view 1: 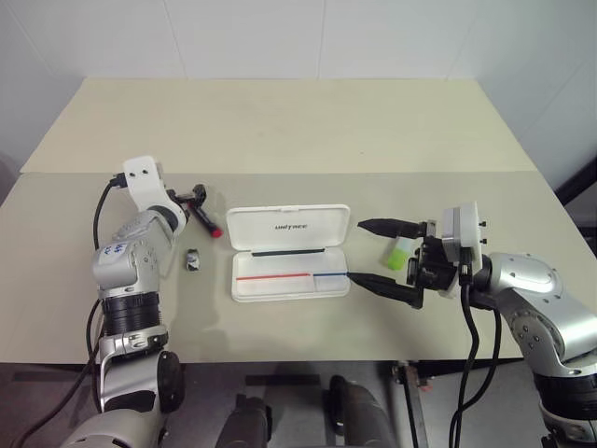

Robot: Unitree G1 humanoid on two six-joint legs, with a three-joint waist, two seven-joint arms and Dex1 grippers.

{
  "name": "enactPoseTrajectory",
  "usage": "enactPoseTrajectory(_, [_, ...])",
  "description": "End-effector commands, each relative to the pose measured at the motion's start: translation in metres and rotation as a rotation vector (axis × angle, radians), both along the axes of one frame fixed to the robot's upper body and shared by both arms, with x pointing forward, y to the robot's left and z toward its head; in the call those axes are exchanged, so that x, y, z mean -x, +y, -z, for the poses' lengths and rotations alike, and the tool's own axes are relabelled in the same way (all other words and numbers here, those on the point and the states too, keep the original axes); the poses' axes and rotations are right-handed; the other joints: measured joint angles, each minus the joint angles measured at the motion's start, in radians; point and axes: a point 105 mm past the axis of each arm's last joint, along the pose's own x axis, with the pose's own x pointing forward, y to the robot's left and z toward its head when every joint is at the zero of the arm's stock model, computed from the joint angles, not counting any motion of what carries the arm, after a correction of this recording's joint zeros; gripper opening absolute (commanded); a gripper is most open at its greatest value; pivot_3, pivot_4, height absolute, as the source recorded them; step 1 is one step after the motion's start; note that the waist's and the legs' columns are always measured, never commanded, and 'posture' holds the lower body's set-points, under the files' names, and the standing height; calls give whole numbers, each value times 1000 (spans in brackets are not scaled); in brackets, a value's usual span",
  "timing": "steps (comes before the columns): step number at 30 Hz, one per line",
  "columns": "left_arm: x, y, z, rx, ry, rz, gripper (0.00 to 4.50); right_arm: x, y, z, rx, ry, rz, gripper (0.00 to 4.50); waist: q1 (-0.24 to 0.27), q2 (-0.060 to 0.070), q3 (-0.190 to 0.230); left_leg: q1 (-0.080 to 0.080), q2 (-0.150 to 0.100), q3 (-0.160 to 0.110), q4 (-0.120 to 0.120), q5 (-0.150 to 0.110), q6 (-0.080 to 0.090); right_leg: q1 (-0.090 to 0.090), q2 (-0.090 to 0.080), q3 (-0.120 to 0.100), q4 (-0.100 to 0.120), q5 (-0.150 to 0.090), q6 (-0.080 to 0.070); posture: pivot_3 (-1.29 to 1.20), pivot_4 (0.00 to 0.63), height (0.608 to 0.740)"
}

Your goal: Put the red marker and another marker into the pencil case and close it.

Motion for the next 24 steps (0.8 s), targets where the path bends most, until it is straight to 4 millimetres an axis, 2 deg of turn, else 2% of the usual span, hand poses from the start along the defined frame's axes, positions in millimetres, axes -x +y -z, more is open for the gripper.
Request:
enactPoseTrajectory(1, [-1,-5,-2,21,18,0,4480,6,-1,-10,-9,-46,10,4500,0,0,0,0,0,0,0,0,0,0,0,0,0,0,0,0,150,740])
enactPoseTrajectory(8, [-2,-17,15,107,131,35,4480,9,-2,-10,-12,-46,24,4500,0,0,0,0,0,0,0,0,0,0,0,0,0,0,0,0,150,740])
enactPoseTrajectory(15, [-6,-18,25,271,207,25,4480,9,-1,-9,-16,-45,36,4500,2,0,0,1,0,0,0,1,-2,0,0,0,1,0,0,0,150,740])
enactPoseTrajectory(24, [-10,-16,30,334,252,10,1639,9,-3,-9,-19,-52,51,4500,21,-1,0,1,-1,0,0,2,-3,0,0,0,1,0,0,0,150,740])
